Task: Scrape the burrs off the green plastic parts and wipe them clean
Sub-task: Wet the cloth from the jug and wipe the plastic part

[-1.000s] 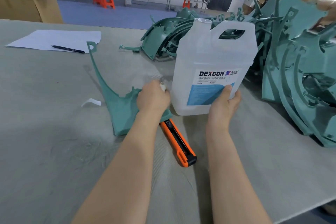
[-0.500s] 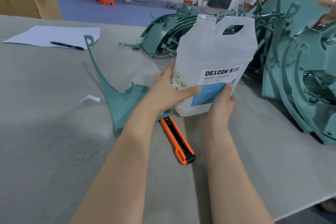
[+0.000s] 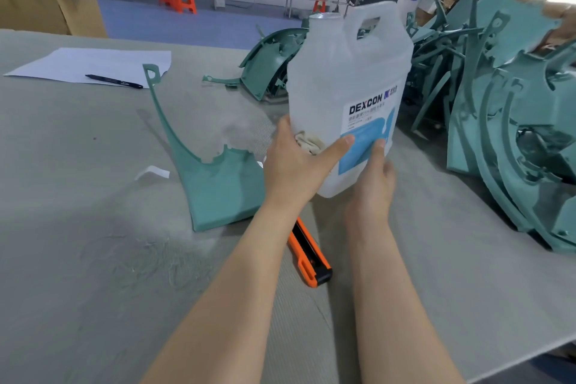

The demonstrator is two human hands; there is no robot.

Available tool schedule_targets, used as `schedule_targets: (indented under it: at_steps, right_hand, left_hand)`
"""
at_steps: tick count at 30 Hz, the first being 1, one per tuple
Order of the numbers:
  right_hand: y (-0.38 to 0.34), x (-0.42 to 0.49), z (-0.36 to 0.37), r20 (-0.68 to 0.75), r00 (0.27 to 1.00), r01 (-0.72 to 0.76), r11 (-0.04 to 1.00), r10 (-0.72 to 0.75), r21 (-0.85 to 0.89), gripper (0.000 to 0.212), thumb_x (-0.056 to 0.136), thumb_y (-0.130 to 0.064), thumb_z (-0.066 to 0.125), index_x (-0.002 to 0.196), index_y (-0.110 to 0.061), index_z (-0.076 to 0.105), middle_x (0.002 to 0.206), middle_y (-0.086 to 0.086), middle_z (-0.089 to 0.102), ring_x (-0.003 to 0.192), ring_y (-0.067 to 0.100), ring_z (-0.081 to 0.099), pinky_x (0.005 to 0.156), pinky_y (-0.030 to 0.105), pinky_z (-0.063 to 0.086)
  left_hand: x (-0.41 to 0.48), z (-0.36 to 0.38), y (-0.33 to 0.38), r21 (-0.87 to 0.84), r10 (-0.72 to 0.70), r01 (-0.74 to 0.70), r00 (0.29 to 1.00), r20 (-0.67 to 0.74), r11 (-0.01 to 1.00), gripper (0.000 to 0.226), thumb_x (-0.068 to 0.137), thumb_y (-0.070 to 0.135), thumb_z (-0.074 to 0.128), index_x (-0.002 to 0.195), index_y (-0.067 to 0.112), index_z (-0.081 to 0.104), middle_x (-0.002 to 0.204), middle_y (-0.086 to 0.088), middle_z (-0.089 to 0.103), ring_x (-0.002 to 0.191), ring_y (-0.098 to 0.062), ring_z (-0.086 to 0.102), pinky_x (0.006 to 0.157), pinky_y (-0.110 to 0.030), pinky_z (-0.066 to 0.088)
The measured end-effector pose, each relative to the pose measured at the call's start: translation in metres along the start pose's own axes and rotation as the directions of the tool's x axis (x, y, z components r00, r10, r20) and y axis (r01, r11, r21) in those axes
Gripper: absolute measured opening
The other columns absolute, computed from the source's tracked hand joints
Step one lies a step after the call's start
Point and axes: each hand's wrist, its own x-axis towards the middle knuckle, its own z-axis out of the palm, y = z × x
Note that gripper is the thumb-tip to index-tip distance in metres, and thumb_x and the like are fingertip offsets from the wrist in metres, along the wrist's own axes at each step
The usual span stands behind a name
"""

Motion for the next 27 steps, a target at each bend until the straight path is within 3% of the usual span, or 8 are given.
schedule_targets:
  at_steps: [3, 5, 9, 13, 17, 19, 22, 27]
  right_hand:
    - [-0.001, -0.003, 0.001, 0.247, 0.963, -0.153, 0.972, 0.106, 0.181, 0.051, 0.095, -0.052, 0.05, 0.131, -0.016, 0.056, 0.116, 0.004, 0.071, 0.105, 0.02, 0.068, 0.097, 0.041, 0.052]
    - [-0.002, -0.002, 0.001, 0.401, 0.907, -0.245, 0.934, 0.126, 0.261, 0.057, 0.092, -0.056, 0.052, 0.136, -0.02, 0.052, 0.123, 0.007, 0.068, 0.114, 0.026, 0.064, 0.103, 0.047, 0.047]
    - [-0.004, 0.003, -0.003, 0.478, 0.871, -0.279, 0.914, 0.112, 0.294, 0.074, 0.077, -0.057, 0.06, 0.142, -0.026, 0.045, 0.133, 0.009, 0.061, 0.123, 0.031, 0.058, 0.107, 0.057, 0.04]
    - [-0.007, 0.008, -0.01, 0.426, 0.902, -0.193, 0.951, 0.075, 0.242, 0.073, 0.078, -0.056, 0.059, 0.142, -0.023, 0.046, 0.13, 0.007, 0.063, 0.119, 0.03, 0.061, 0.103, 0.054, 0.045]
    - [-0.007, 0.011, -0.011, 0.325, 0.934, -0.193, 0.974, 0.145, 0.121, 0.071, 0.076, -0.062, 0.061, 0.135, -0.024, 0.053, 0.118, 0.004, 0.07, 0.106, 0.028, 0.068, 0.093, 0.049, 0.054]
    - [-0.007, 0.011, -0.011, 0.302, 0.939, -0.202, 0.976, 0.167, 0.087, 0.069, 0.075, -0.065, 0.062, 0.129, -0.023, 0.057, 0.114, 0.004, 0.072, 0.104, 0.027, 0.069, 0.095, 0.049, 0.053]
    - [-0.008, 0.009, -0.008, 0.285, 0.943, -0.198, 0.978, 0.173, 0.062, 0.061, 0.082, -0.064, 0.057, 0.125, -0.021, 0.06, 0.113, 0.005, 0.072, 0.104, 0.027, 0.069, 0.097, 0.047, 0.052]
    - [-0.012, 0.001, -0.008, 0.097, 0.99, -0.076, 0.973, 0.099, -0.22, 0.049, 0.089, -0.059, 0.055, 0.11, -0.015, 0.062, 0.097, 0.001, 0.072, 0.087, 0.019, 0.071, 0.072, 0.032, 0.057]
  left_hand:
    - [0.0, 0.002, 0.006, -0.088, -0.02, 0.017, 0.999, -0.044, 0.996, 0.057, 0.052, 0.06, 0.077, 0.097, 0.041, 0.048, 0.092, 0.029, 0.062, 0.09, 0.011, 0.06, 0.081, -0.024, 0.051]
    - [0.0, 0.001, 0.008, -0.15, -0.048, 0.042, 0.998, -0.038, 0.988, 0.061, 0.053, 0.056, 0.08, 0.103, 0.037, 0.052, 0.094, 0.025, 0.065, 0.089, 0.009, 0.062, 0.082, -0.026, 0.053]
    - [0.001, -0.004, 0.011, -0.229, -0.132, 0.144, 0.989, 0.064, 0.963, 0.063, 0.058, 0.05, 0.084, 0.11, 0.029, 0.056, 0.098, 0.016, 0.069, 0.089, -0.002, 0.068, 0.08, -0.034, 0.058]
    - [0.005, -0.012, 0.009, -0.216, -0.19, 0.231, 0.962, 0.196, 0.949, 0.06, 0.065, 0.053, 0.081, 0.109, 0.022, 0.055, 0.098, 0.005, 0.069, 0.091, -0.013, 0.068, 0.072, -0.032, 0.056]
    - [0.012, -0.021, 0.01, -0.298, -0.178, 0.203, 0.978, 0.108, 0.933, 0.062, 0.066, 0.056, 0.079, 0.107, 0.023, 0.046, 0.087, 0.005, 0.058, 0.072, -0.017, 0.055, 0.06, -0.023, 0.043]
    - [0.014, -0.024, 0.013, -0.335, -0.185, 0.2, 0.98, 0.076, 0.921, 0.06, 0.062, 0.058, 0.078, 0.101, 0.027, 0.045, 0.083, 0.004, 0.056, 0.063, -0.015, 0.051, 0.043, -0.021, 0.04]
    - [0.012, -0.021, 0.019, -0.248, -0.136, 0.119, 0.989, -0.052, 0.961, 0.057, 0.061, 0.056, 0.079, 0.098, 0.024, 0.05, 0.083, 0.007, 0.063, 0.067, -0.013, 0.061, 0.048, -0.018, 0.044]
    - [0.004, -0.009, 0.029, -0.178, -0.03, -0.003, 0.983, -0.181, 0.984, 0.059, 0.06, 0.05, 0.083, 0.102, 0.028, 0.049, 0.097, 0.009, 0.066, 0.088, -0.013, 0.066, 0.075, -0.031, 0.055]
